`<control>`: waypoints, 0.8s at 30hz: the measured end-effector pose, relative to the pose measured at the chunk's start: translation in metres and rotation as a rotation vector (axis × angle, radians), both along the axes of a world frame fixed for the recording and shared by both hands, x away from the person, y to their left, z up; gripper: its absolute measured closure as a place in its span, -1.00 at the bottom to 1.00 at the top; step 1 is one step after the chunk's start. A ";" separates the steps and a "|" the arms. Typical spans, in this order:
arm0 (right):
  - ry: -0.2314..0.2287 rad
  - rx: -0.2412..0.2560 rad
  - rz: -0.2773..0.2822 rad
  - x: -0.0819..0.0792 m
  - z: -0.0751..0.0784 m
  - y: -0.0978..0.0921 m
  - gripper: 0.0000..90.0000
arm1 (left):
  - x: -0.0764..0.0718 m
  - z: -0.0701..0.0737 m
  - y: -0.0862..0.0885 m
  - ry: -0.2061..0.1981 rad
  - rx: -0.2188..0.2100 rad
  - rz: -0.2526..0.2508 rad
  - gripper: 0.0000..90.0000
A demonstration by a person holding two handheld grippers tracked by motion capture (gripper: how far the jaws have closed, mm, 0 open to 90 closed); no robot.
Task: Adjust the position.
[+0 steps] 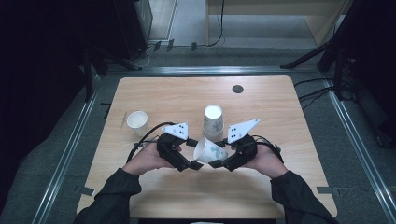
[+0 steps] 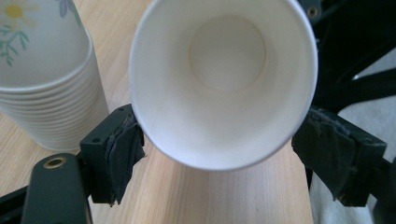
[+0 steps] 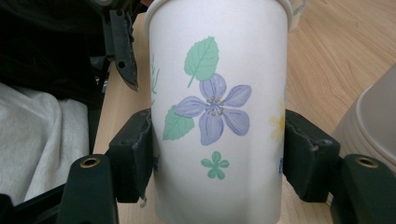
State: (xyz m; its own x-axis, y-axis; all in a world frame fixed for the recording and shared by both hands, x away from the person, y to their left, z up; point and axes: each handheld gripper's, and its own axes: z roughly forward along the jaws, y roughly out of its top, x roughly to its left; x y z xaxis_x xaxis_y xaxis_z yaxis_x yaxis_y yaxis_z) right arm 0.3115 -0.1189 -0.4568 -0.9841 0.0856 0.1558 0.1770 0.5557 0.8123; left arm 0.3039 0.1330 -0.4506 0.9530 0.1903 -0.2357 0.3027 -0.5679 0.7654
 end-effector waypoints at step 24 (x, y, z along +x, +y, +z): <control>0.007 -0.062 -0.011 0.000 -0.008 0.011 -0.42 | 0.001 0.007 0.002 -0.045 0.074 0.000 -0.41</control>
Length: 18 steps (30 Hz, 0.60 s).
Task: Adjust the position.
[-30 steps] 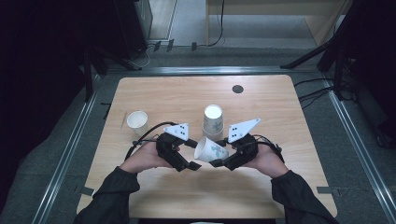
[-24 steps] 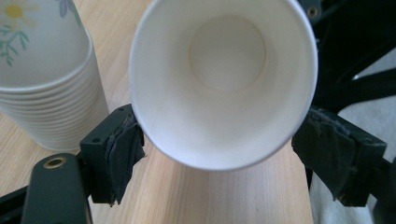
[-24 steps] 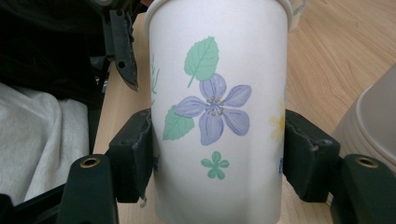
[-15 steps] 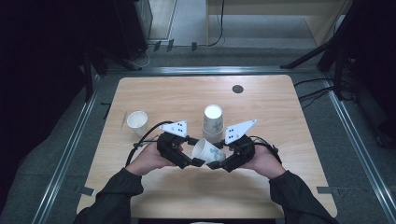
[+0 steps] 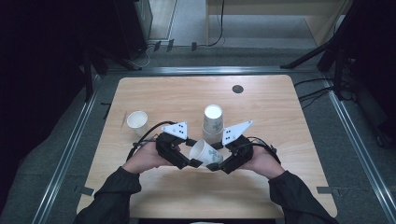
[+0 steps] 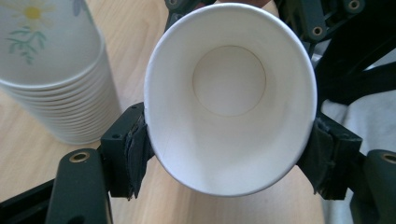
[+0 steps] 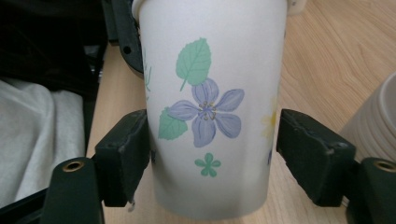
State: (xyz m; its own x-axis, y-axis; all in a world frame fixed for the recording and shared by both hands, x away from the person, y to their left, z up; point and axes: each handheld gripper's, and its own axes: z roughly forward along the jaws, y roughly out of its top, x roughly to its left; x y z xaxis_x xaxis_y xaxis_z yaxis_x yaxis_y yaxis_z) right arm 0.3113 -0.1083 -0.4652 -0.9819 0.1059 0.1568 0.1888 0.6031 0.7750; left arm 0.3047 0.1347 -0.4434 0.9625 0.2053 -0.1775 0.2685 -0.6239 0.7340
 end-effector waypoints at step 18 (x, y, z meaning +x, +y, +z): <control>-0.008 -0.037 0.012 0.003 -0.016 0.018 -0.35 | 0.008 0.015 -0.014 -0.036 0.232 -0.046 -0.41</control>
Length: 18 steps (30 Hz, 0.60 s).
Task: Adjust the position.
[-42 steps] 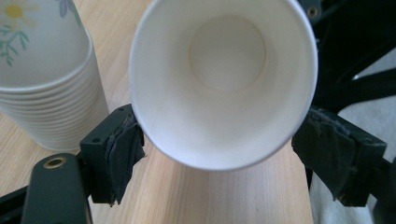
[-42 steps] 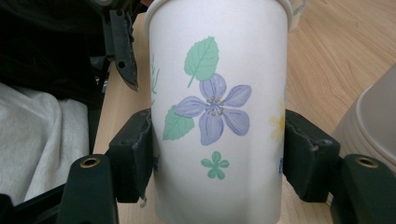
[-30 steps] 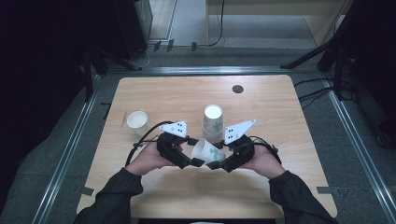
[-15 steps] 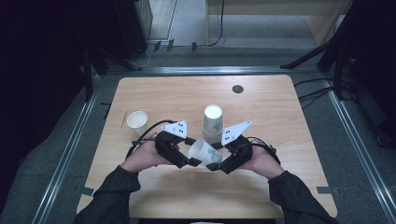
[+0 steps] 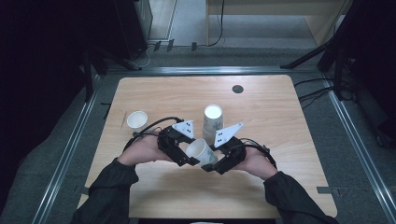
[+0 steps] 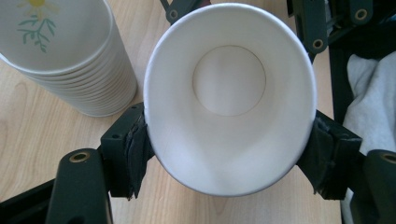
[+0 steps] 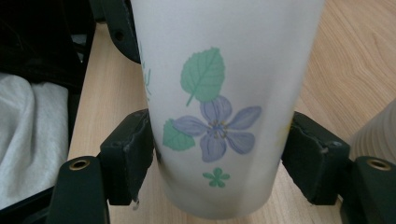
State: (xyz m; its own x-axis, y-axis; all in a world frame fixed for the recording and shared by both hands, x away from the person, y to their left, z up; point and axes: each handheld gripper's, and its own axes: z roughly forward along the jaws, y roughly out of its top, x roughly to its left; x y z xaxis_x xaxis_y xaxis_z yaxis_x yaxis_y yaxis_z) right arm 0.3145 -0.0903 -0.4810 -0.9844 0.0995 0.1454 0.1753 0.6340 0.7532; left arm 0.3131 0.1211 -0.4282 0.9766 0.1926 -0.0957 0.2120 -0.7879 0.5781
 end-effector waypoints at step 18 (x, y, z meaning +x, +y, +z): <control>-0.031 0.056 -0.021 0.005 0.004 -0.005 -0.23 | 0.006 0.000 0.007 -0.008 -0.127 0.029 -0.74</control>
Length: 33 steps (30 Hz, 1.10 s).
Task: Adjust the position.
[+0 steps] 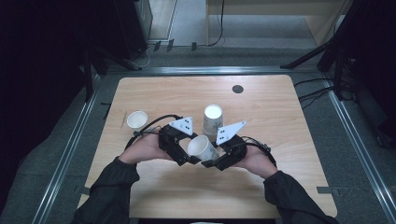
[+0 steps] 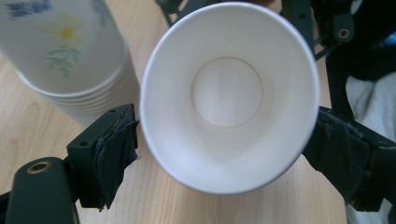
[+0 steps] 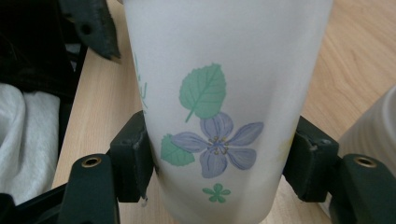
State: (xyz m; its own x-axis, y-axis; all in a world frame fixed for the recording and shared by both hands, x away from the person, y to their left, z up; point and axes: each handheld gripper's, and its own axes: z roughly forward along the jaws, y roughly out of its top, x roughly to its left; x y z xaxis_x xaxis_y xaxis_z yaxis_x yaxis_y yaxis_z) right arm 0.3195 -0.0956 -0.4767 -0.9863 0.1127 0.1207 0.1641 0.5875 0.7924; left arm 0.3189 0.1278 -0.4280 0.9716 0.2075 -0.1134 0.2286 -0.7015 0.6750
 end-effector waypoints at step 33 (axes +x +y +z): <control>0.051 0.067 0.000 0.001 0.004 -0.004 -0.24 | -0.004 -0.017 -0.004 0.012 -0.239 0.050 -0.46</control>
